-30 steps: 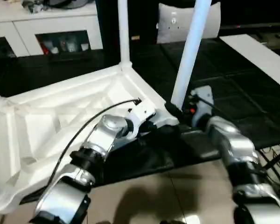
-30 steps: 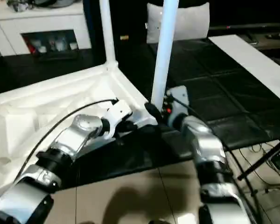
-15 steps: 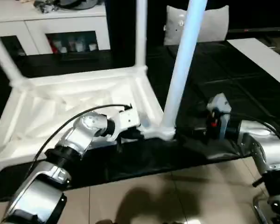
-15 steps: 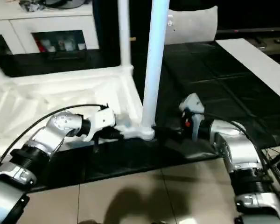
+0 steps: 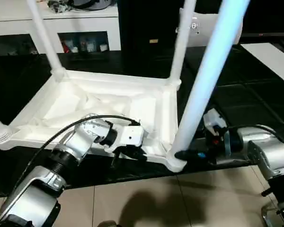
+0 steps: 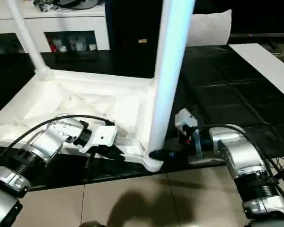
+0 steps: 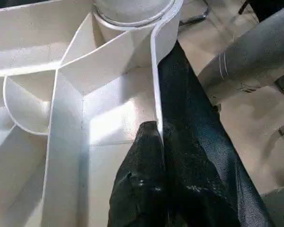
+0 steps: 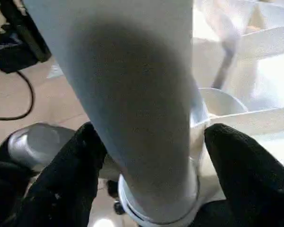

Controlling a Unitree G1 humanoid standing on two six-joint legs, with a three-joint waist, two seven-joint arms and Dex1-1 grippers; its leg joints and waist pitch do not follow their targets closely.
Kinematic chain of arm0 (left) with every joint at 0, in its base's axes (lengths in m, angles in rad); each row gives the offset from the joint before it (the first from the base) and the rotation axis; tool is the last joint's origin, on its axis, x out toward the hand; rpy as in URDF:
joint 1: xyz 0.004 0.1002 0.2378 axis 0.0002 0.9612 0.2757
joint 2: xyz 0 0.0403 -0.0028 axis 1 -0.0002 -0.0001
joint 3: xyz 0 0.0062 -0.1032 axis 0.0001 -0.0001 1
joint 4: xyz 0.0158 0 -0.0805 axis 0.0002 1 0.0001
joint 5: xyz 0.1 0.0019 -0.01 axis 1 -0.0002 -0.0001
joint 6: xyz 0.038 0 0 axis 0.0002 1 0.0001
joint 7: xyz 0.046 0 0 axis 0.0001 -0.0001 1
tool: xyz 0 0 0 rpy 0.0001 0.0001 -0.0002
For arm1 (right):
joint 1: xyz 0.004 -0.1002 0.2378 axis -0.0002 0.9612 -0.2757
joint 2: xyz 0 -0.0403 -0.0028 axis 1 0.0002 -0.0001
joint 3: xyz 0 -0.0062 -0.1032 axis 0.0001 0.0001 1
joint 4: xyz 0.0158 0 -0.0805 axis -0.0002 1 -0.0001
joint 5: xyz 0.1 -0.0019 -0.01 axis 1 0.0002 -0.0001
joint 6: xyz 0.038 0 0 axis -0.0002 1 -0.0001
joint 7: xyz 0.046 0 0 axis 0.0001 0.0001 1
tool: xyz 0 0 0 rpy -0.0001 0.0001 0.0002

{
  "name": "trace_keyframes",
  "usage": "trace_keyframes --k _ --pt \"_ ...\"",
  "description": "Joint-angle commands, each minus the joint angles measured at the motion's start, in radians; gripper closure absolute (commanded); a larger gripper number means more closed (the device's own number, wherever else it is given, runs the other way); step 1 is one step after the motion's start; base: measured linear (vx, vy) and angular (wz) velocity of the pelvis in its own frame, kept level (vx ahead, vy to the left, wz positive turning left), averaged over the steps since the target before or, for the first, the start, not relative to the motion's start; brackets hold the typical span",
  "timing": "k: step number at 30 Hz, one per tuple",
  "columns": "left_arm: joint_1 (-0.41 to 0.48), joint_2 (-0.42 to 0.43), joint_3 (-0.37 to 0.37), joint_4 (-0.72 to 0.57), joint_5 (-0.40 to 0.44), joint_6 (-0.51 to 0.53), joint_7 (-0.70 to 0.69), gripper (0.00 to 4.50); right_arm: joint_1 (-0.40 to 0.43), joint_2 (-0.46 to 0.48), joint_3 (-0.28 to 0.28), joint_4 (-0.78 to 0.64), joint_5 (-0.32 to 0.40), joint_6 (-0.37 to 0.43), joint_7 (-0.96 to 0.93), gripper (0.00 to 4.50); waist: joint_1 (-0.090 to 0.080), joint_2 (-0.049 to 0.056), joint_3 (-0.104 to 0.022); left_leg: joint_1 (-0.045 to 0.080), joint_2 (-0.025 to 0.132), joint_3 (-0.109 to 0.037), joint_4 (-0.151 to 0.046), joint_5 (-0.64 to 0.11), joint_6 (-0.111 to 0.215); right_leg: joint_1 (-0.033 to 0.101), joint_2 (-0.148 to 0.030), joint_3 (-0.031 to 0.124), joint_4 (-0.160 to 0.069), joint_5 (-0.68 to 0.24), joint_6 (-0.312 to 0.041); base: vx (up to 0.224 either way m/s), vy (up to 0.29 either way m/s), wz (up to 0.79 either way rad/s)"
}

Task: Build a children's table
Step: Rotate leg to tighten

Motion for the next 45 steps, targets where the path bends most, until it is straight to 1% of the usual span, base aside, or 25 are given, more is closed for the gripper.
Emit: trace_keyframes --k 1,2,10,11,13,16,17,18,20,21,22,23,24,26,27,28,29,30,31,32,33,36,40,43,45 --pt "0.005 -0.003 -0.039 -0.028 0.015 -0.027 -0.03 4.5 0.006 -0.015 0.013 -0.02 0.014 0.008 0.021 1.39 -0.004 -0.013 -0.07 0.004 0.062 -0.017 -0.068 -0.103 0.08 0.066 -0.082 0.075 -0.069 -0.245 -0.151 0.0 0.0 0.0" --pt "0.005 -0.003 -0.039 -0.027 0.015 -0.028 -0.031 4.5 0.007 -0.014 0.015 -0.022 0.016 0.011 0.025 1.39 -0.004 -0.013 -0.07 0.004 0.061 -0.017 -0.067 -0.101 0.082 0.066 -0.083 0.075 -0.07 -0.246 -0.15 0.0 0.0 0.0" --pt "0.01 -0.003 -0.038 -0.029 0.018 -0.028 -0.031 4.5 0.007 -0.008 0.028 -0.029 0.02 0.025 0.038 2.15 -0.004 -0.013 -0.07 0.005 0.061 -0.017 -0.067 -0.098 0.079 0.065 -0.082 0.074 -0.071 -0.258 -0.142 0.0 0.0 0.0" --pt "0.017 -0.007 -0.029 -0.033 0.007 -0.008 -0.027 4.5 0.005 0.012 0.017 -0.04 0.041 0.061 0.023 2.25 -0.004 -0.015 -0.069 0.004 0.06 -0.017 -0.068 -0.098 0.08 0.065 -0.081 0.073 -0.071 -0.263 -0.141 0.0 0.0 0.0" --pt "0.026 -0.018 -0.014 -0.045 -0.01 0.034 -0.014 4.5 0.003 0.033 0.005 -0.054 0.054 0.093 -0.015 2.35 -0.004 -0.012 -0.069 0.004 0.061 -0.017 -0.068 -0.102 0.078 0.065 -0.082 0.072 -0.073 -0.276 -0.14 0.0 0.0 0.0" --pt "0.029 -0.028 -0.004 -0.053 -0.018 0.068 0.001 4.5 0.003 0.045 0.002 -0.058 0.049 0.095 -0.044 2.42 -0.01 -0.013 -0.065 0.005 0.058 -0.017 -0.07 -0.124 0.062 0.063 -0.083 0.07 -0.082 -0.332 -0.123 0.0 0.0 0.0" --pt "0.017 -0.064 0.03 -0.048 -0.03 0.156 0.069 4.5 -0.014 0.09 -0.015 -0.039 0.022 0.103 -0.156 2.43 -0.013 -0.012 -0.062 0.006 0.056 -0.016 -0.07 -0.136 0.056 0.062 -0.083 0.07 -0.087 -0.372 -0.111 0.0 0.0 0.0" --pt "0.011 -0.079 0.045 -0.044 -0.036 0.189 0.098 4.5 -0.021 0.108 -0.023 -0.031 0.012 0.109 -0.201 2.43 -0.018 -0.013 -0.059 0.008 0.055 -0.018 -0.072 -0.143 0.043 0.06 -0.082 0.068 -0.093 -0.407 -0.1 0.0 0.0 0.0" --pt "0.011 -0.079 0.045 -0.044 -0.036 0.189 0.098 4.5 -0.021 0.108 -0.023 -0.031 0.012 0.109 -0.201 2.46 -0.023 -0.014 -0.058 0.012 0.05 -0.018 -0.072 -0.16 0.032 0.06 -0.082 0.064 -0.101 -0.452 -0.084 0.0 0.0 0.0" --pt "0.002 -0.116 0.08 -0.039 -0.05 0.243 0.164 4.5 -0.04 0.146 -0.039 -0.012 -0.019 0.112 -0.305 2.48 -0.036 -0.017 -0.057 0.006 0.049 -0.02 -0.075 -0.162 0.031 0.065 -0.079 0.065 -0.099 -0.454 -0.072 0.0 0.0 0.0" --pt "-0.003 -0.14 0.103 -0.042 -0.061 0.284 0.208 4.5 -0.059 0.175 -0.053 0.011 -0.042 0.12 -0.386 2.5 -0.038 -0.015 -0.056 0.008 0.047 -0.021 -0.074 -0.17 0.03 0.062 -0.079 0.061 -0.104 -0.467 -0.069 0.0 0.0 0.0" --pt "-0.003 -0.141 0.105 -0.042 -0.062 0.286 0.21 4.5 -0.06 0.176 -0.053 0.012 -0.043 0.121 -0.39 2.5 -0.047 -0.016 -0.06 0.008 0.046 -0.021 -0.071 -0.168 0.024 0.065 -0.081 0.061 -0.102 -0.459 -0.07 0.0 0.0 0.0" --pt "-0.014 -0.194 0.15 -0.049 -0.073 0.379 0.317 4.5 -0.109 0.252 -0.1 0.071 -0.079 0.169 -0.602 2.52 -0.06 -0.017 -0.06 0.004 0.047 -0.023 -0.073 -0.162 0.022 0.066 -0.078 0.061 -0.098 -0.44 -0.079 0.0 0.0 0.0" --pt "-0.019 -0.215 0.165 -0.048 -0.071 0.408 0.365 4.5 -0.127 0.281 -0.118 0.094 -0.092 0.182 -0.682 2.52 -0.075 -0.014 -0.06 0.002 0.046 -0.026 -0.072 -0.161 0.012 0.065 -0.078 0.058 -0.098 -0.442 -0.087 0.0 0.0 0.0" --pt "-0.025 -0.247 0.189 -0.04 -0.074 0.433 0.429 4.5 -0.147 0.316 -0.143 0.124 -0.095 0.179 -0.769 2.52 -0.085 -0.017 -0.065 -0.002 0.037 -0.024 -0.066 -0.147 0.024 0.069 -0.078 0.058 -0.101 -0.435 -0.079 0.0 0.0 0.0" --pt "-0.031 -0.271 0.209 -0.031 -0.08 0.443 0.475 4.5 -0.153 0.332 -0.147 0.137 -0.104 0.151 -0.804 2.52 -0.091 -0.016 -0.066 -0.003 0.038 -0.021 -0.063 -0.126 0.039 0.066 -0.078 0.061 -0.098 -0.402 -0.094 0.0 0.0 0.0" --pt "-0.034 -0.287 0.222 -0.025 -0.085 0.448 0.504 4.5 -0.155 0.341 -0.148 0.145 -0.11 0.13 -0.825 2.52 -0.09 -0.015 -0.069 -0.005 0.038 -0.02 -0.061 -0.108 0.046 0.067 -0.078 0.062 -0.097 -0.375 -0.1 0.0 0.0 0.0" --pt "-0.036 -0.292 0.226 -0.023 -0.086 0.449 0.515 4.5 -0.156 0.343 -0.147 0.148 -0.115 0.119 -0.832 2.52 -0.087 -0.017 -0.075 -0.008 0.037 -0.019 -0.06 -0.067 0.066 0.069 -0.075 0.064 -0.086 -0.302 -0.117 0.0 0.0 0.0" --pt "-0.036 -0.302 0.225 -0.021 -0.073 0.446 0.537 4.5 -0.154 0.348 -0.143 0.155 -0.129 0.085 -0.844 2.19 -0.085 -0.018 -0.077 -0.011 0.039 -0.019 -0.059 -0.047 0.078 0.071 -0.074 0.065 -0.079 -0.258 -0.129 0.0 0.0 0.0" --pt "-0.036 -0.302 0.225 -0.021 -0.073 0.446 0.537 4.5 -0.154 0.348 -0.143 0.155 -0.129 0.085 -0.844 1.99 -0.085 -0.017 -0.078 -0.012 0.041 -0.019 -0.059 -0.031 0.09 0.07 -0.074 0.066 -0.072 -0.218 -0.142 0.052 -0.016 0.03" --pt "-0.031 -0.309 0.218 -0.025 -0.053 0.442 0.553 4.5 -0.148 0.361 -0.155 0.158 -0.118 0.074 -0.843 1.87 -0.08 -0.019 -0.081 -0.013 0.038 -0.017 -0.055 0.008 0.127 0.072 -0.074 0.068 -0.063 -0.134 -0.163 0.0 0.0 0.0" --pt "-0.026 -0.302 0.21 -0.026 -0.039 0.432 0.548 4.5 -0.135 0.36 -0.157 0.14 -0.108 0.062 -0.813 1.65 -0.07 -0.017 -0.079 -0.011 0.042 -0.016 -0.055 0.034 0.162 0.072 -0.074 0.067 -0.06 -0.103 -0.174 0.0 0.0 0.0" --pt "-0.024 -0.277 0.2 -0.027 -0.013 0.42 0.551 4.5 -0.116 0.345 -0.156 0.11 -0.112 0.04 -0.784 1.35 -0.068 -0.015 -0.076 -0.007 0.047 -0.017 -0.057 0.014 0.159 0.072 -0.074 0.067 -0.062 -0.133 -0.174 0.0 0.0 0.0" --pt "-0.027 -0.256 0.193 -0.019 -0.002 0.406 0.546 4.5 -0.104 0.321 -0.158 0.098 -0.1 0.02 -0.748 0.99 -0.064 -0.015 -0.073 -0.004 0.046 -0.016 -0.06 -0.028 0.133 0.072 -0.076 0.067 -0.071 -0.196 -0.159 0.0 0.0 0.0" --pt "-0.028 -0.24 0.181 -0.012 0.002 0.377 0.535 4.5 -0.095 0.3 -0.158 0.093 -0.091 -0.002 -0.712 0.88 -0.06 -0.015 -0.073 -0.003 0.048 -0.016 -0.06 -0.038 0.128 0.071 -0.076 0.068 -0.072 -0.206 -0.15 0.0 0.0 0.0"
